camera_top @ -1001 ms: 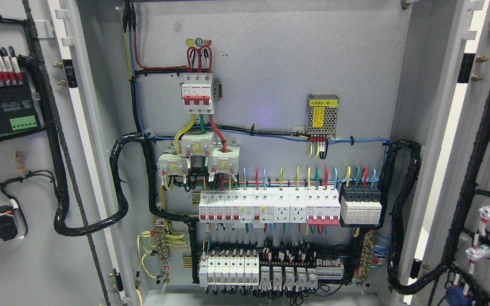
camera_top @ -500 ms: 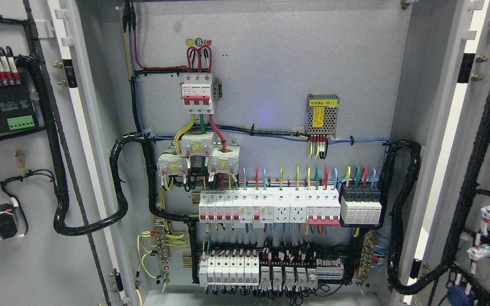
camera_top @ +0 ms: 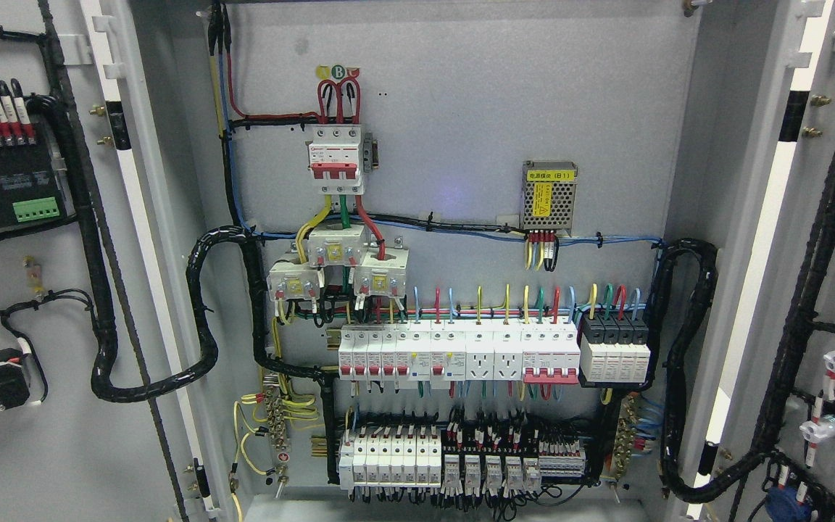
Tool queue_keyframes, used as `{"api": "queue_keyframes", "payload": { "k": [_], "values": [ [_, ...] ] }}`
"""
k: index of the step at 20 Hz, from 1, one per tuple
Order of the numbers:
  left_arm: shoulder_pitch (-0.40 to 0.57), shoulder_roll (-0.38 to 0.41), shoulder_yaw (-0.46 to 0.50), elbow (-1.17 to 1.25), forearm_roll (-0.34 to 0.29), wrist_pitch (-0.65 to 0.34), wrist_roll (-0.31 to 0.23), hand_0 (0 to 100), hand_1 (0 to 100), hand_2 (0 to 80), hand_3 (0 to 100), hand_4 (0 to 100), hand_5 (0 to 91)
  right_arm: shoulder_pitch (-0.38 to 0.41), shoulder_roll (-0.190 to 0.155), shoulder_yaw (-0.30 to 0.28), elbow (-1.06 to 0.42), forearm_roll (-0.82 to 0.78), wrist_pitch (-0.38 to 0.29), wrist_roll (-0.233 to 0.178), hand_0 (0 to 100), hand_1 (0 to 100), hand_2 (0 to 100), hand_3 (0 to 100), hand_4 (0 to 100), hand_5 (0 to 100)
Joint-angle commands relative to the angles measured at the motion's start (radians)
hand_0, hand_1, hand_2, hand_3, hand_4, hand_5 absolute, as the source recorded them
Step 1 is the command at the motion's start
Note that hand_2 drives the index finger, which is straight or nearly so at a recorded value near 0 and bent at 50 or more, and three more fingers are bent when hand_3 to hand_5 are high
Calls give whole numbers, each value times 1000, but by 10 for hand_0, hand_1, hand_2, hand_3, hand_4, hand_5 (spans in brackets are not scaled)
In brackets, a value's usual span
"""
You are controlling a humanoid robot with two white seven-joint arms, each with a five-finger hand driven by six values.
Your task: Open door with both hands
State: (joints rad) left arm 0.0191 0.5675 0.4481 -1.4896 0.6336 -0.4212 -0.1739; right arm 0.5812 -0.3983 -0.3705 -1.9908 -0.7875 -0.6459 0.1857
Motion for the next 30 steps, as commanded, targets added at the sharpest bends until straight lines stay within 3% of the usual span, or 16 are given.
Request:
{"api": "queue_keyframes", "payload": {
  "k": [1, 4, 8, 16, 21, 27, 30],
  "values": [
    [116, -5, -3, -210, 41, -44, 1, 0, 0, 0, 0, 0, 0, 2, -7, 5, 3, -4, -6, 3, 383, 0, 0, 0, 0, 0],
    [179, -8, -15, -291, 60, -88, 1, 0, 0, 0, 0, 0, 0, 0, -11, 13, 1, -4, -8, 8, 383, 0, 0, 0, 0, 0],
    [208, -40, -103, -369, 57, -174, 1, 0, 0, 0, 0, 0, 0, 2, -16, 41, -2, -4, -46, 11, 383, 0, 0, 0, 0, 0],
    [223, -81, -273, -448, -12, -246, 1, 0, 0, 0, 0, 0, 0, 0, -34, 83, -6, -6, -58, 14, 383, 0, 0, 0, 0, 0],
    [220, -191, -400, -448, -168, -258, 1, 0, 0, 0, 0, 0, 0, -10, -88, 177, -3, -4, -84, 38, 383, 0, 0, 0, 0, 0],
    [223, -398, -529, -448, -411, -271, 1, 0, 0, 0, 0, 0, 0, -38, -94, 284, 12, 8, -84, 40, 383, 0, 0, 0, 0, 0],
    [248, -471, -551, -446, -492, -271, 2, 0, 0, 0, 0, 0, 0, -44, -97, 352, 35, 10, -84, 41, 383, 0, 0, 0, 0, 0]
  ]
}}
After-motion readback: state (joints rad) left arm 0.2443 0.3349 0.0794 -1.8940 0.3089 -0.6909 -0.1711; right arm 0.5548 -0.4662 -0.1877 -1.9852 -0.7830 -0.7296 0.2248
